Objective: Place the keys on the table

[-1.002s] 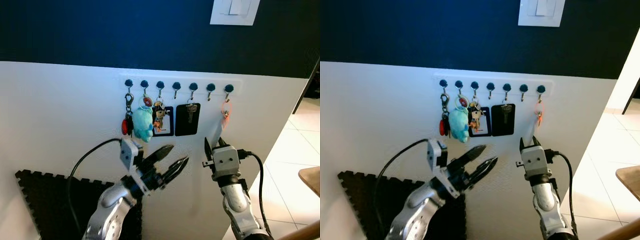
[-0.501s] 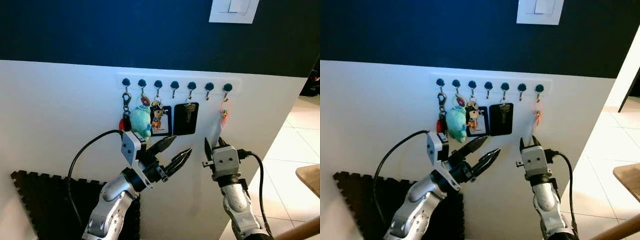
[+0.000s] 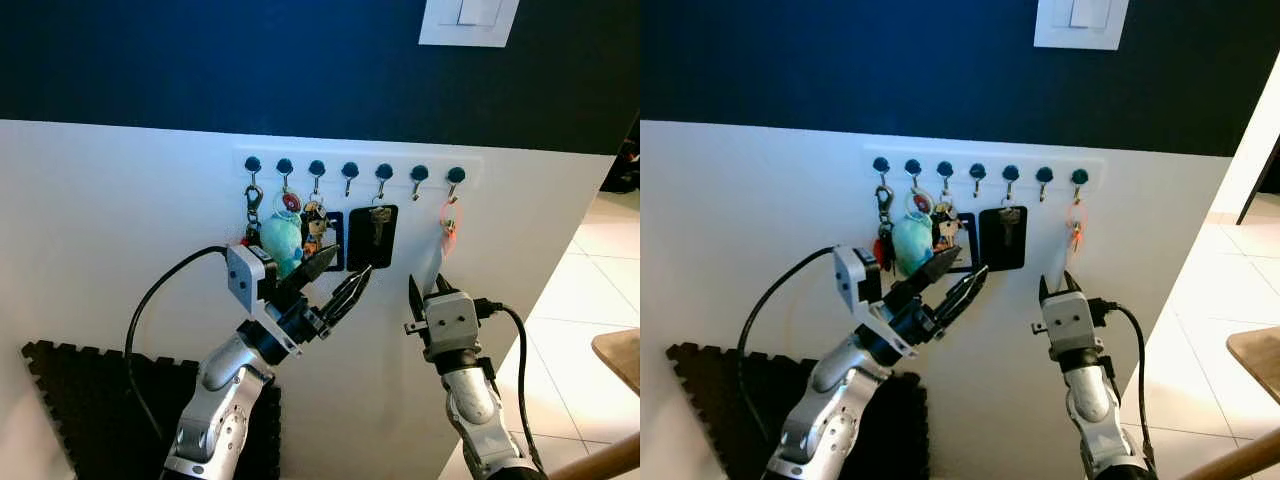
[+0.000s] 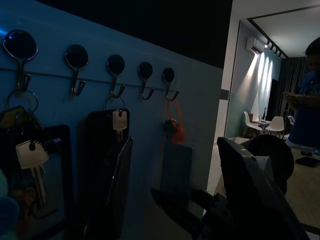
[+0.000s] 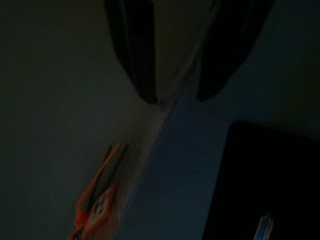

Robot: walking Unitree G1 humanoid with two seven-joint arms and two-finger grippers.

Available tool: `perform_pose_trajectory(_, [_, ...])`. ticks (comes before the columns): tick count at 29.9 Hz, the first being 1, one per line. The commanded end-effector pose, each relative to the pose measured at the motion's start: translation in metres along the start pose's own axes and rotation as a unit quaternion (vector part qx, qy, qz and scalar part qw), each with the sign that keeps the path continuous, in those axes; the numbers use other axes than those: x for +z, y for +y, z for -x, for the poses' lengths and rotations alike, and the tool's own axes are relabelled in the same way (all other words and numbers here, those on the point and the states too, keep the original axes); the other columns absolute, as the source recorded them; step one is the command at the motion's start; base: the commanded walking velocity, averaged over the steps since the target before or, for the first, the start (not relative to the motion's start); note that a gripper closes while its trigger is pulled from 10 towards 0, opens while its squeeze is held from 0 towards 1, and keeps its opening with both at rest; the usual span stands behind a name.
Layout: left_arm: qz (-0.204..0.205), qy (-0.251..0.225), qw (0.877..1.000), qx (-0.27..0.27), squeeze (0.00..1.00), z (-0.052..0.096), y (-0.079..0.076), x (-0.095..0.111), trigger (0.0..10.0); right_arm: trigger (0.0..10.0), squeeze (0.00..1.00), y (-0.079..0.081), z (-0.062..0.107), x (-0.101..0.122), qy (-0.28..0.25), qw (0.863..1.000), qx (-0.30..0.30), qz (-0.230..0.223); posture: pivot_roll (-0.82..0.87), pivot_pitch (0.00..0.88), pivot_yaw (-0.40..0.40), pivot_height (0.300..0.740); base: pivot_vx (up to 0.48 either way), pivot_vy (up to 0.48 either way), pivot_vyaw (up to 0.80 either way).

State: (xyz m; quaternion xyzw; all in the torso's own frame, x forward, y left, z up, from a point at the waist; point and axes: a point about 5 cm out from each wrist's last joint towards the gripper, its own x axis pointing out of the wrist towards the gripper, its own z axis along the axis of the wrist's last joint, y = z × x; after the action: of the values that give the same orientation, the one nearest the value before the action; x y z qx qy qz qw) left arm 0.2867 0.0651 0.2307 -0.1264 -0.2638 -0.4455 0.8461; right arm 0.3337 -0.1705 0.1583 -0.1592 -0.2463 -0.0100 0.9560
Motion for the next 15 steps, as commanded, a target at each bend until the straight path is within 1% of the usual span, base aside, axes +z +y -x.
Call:
perform_pose_trajectory(1, [0.004, -0.01, 1.0, -0.005, 0.0, -0.0025, -0.0027, 0.0019, 10.0, 0.0, 0.0, 0.0024, 0.001, 0.0016, -0.005, 1.0, 0.001, -0.003, 0.04, 0.064, -0.013, 0.74, 0.0, 0.0, 0.0])
perform_pose_trajectory(2, [0.005, -0.011, 1.0, -0.005, 0.0, -0.0024, -0.0025, 0.0018, 10.0, 0.0, 0.0, 0.0024, 0.0003, 0.0023, -0.007, 1.0, 0.001, -0.003, 0.04, 0.064, -0.013, 0.74, 0.0, 0.0, 0.0])
perform_pose_trajectory(3, [0.007, -0.011, 1.0, -0.005, 0.0, -0.0024, -0.0023, 0.0018, 10.0, 10.0, 0.0, 0.0024, -0.0001, 0.0028, -0.009, 1.0, 0.001, -0.003, 0.04, 0.064, -0.013, 0.74, 0.0, 0.0, 0.0])
perform_pose_trajectory(7, [0.006, -0.008, 1.0, -0.004, 0.0, -0.0013, -0.0016, 0.0012, 10.0, 10.0, 0.0, 0.0024, -0.002, 0.0039, -0.011, 1.0, -0.001, -0.001, 0.04, 0.063, -0.014, 0.74, 0.0, 0.0, 0.0])
perform_pose_trajectory(8, [0.007, -0.007, 1.0, -0.003, 0.0, -0.0009, -0.0013, 0.0011, 10.0, 4.9, 0.0, 0.0026, -0.0024, 0.0043, -0.012, 1.0, 0.0, -0.002, 0.04, 0.062, -0.015, 0.74, 0.0, 0.0, 0.0])
perform_pose_trajectory(9, [0.007, -0.007, 1.0, -0.003, 0.0, -0.0009, -0.0013, 0.0011, 10.0, 4.9, 0.0, 0.0026, -0.0024, 0.0043, -0.012, 1.0, 0.0, -0.002, 0.04, 0.062, -0.015, 0.74, 0.0, 0.0, 0.0])
perform_pose_trajectory(10, [0.007, -0.008, 1.0, -0.002, 0.0, -0.0006, -0.0011, 0.0012, 10.0, 2.8, 0.0, 0.0028, -0.0025, 0.0044, -0.013, 1.0, 0.002, -0.003, 0.04, 0.063, -0.016, 0.74, 0.0, 0.0, 0.0])
perform_pose_trajectory(11, [0.011, -0.012, 1.0, 0.004, 0.0, -0.0004, -0.0001, 0.0022, 10.0, 0.0, 0.0, 0.0031, -0.0026, 0.0047, -0.014, 1.0, 0.004, -0.002, 0.04, 0.059, -0.017, 0.74, 0.0, 0.0, 0.0])
perform_pose_trajectory(13, [0.015, -0.016, 1.0, 0.008, 0.0, -0.0002, 0.0006, 0.0029, 10.0, 0.0, 0.0, 0.0034, -0.0027, 0.0049, -0.015, 1.0, 0.005, -0.002, 0.04, 0.058, -0.017, 0.74, 0.0, 0.0, 0.0])
perform_pose_trajectory(14, [0.014, -0.016, 1.0, 0.009, 0.0, 0.0, 0.0011, 0.0033, 10.0, 10.0, 0.0, 0.0034, -0.003, 0.0054, -0.016, 1.0, 0.006, 0.003, 0.04, 0.057, -0.017, 0.74, 0.0, 0.0, 0.0])
perform_pose_trajectory(15, [0.014, -0.016, 1.0, 0.009, 0.0, 0.0002, 0.0013, 0.0035, 10.0, 10.0, 0.0, 0.0034, -0.0033, 0.0058, -0.017, 1.0, 0.006, 0.005, 0.04, 0.057, -0.016, 0.74, 0.0, 0.0, 0.0])
